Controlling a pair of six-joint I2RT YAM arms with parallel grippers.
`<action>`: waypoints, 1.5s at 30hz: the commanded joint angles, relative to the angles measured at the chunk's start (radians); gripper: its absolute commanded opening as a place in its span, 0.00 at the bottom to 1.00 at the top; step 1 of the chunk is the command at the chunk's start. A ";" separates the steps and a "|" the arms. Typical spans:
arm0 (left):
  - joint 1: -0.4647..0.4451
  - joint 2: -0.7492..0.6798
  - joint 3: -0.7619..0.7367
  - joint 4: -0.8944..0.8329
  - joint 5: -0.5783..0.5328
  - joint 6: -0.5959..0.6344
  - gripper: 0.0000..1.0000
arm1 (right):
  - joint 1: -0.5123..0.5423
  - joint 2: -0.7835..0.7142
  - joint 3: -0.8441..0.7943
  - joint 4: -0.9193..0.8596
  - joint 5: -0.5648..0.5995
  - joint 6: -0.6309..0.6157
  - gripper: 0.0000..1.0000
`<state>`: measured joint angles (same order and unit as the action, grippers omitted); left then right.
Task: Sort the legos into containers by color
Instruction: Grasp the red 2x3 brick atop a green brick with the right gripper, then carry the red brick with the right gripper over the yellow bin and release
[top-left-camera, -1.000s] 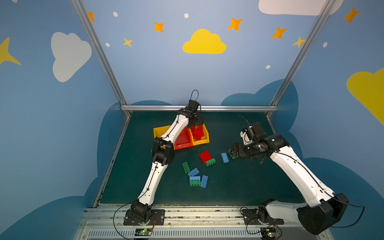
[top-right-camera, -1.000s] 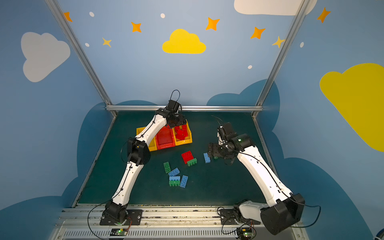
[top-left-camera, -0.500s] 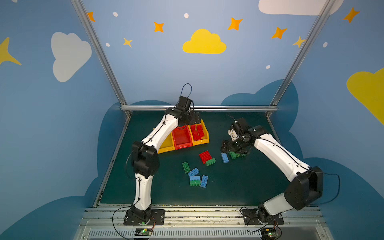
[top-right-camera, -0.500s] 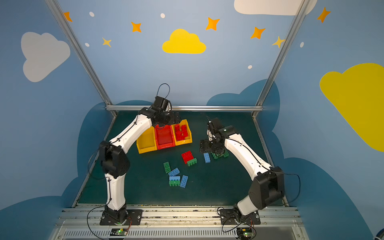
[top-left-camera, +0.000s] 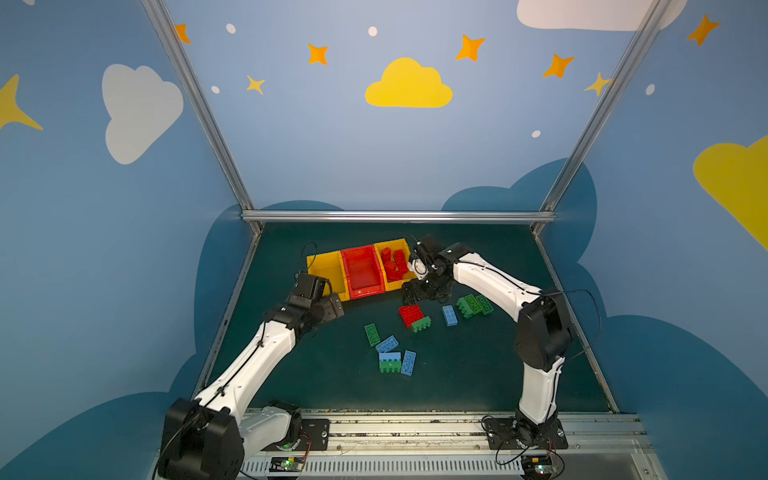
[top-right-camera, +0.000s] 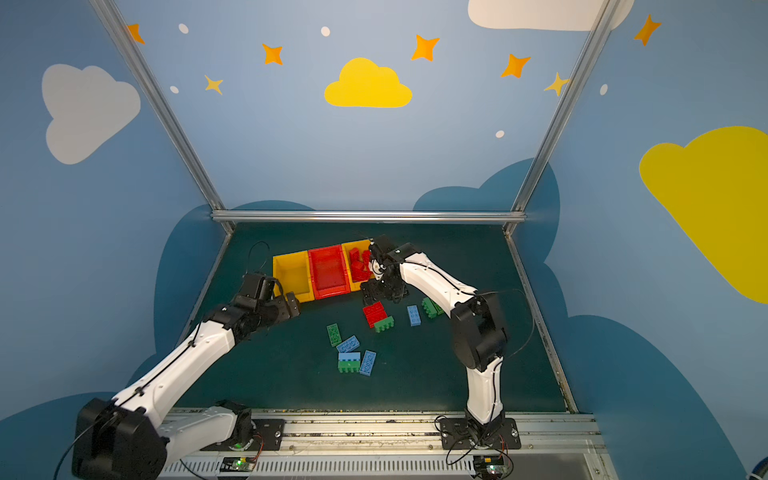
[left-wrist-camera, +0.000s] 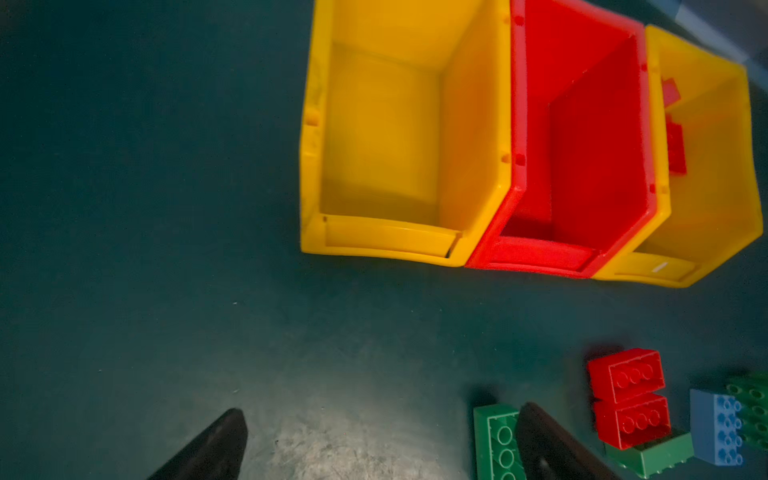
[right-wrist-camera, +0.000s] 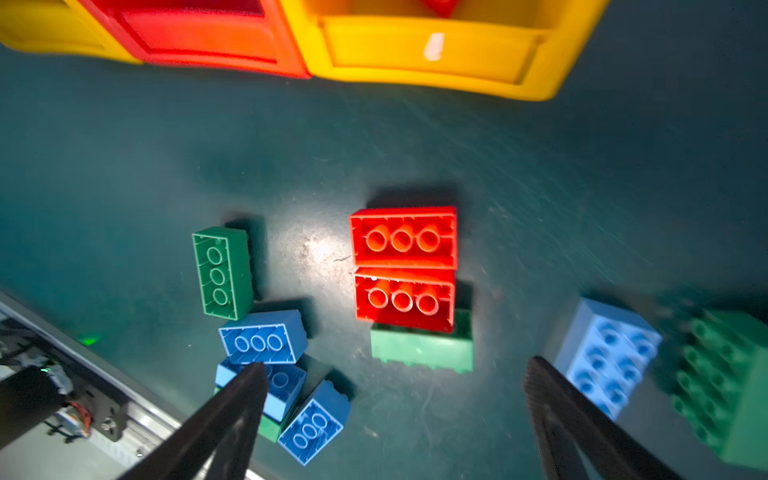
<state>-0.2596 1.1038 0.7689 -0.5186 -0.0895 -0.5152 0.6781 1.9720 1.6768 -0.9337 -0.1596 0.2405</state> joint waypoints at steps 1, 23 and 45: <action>0.014 -0.083 -0.059 0.039 -0.052 -0.049 1.00 | 0.032 0.061 0.047 -0.023 0.024 -0.048 0.94; 0.015 -0.159 -0.096 0.067 -0.049 -0.088 1.00 | 0.063 0.274 0.157 -0.010 0.098 -0.047 0.92; 0.017 0.043 0.080 0.142 0.028 -0.021 1.00 | 0.047 0.191 0.244 -0.085 0.195 -0.021 0.47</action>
<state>-0.2474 1.1206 0.8055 -0.3923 -0.0841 -0.5728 0.7322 2.2417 1.8523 -0.9829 0.0151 0.2054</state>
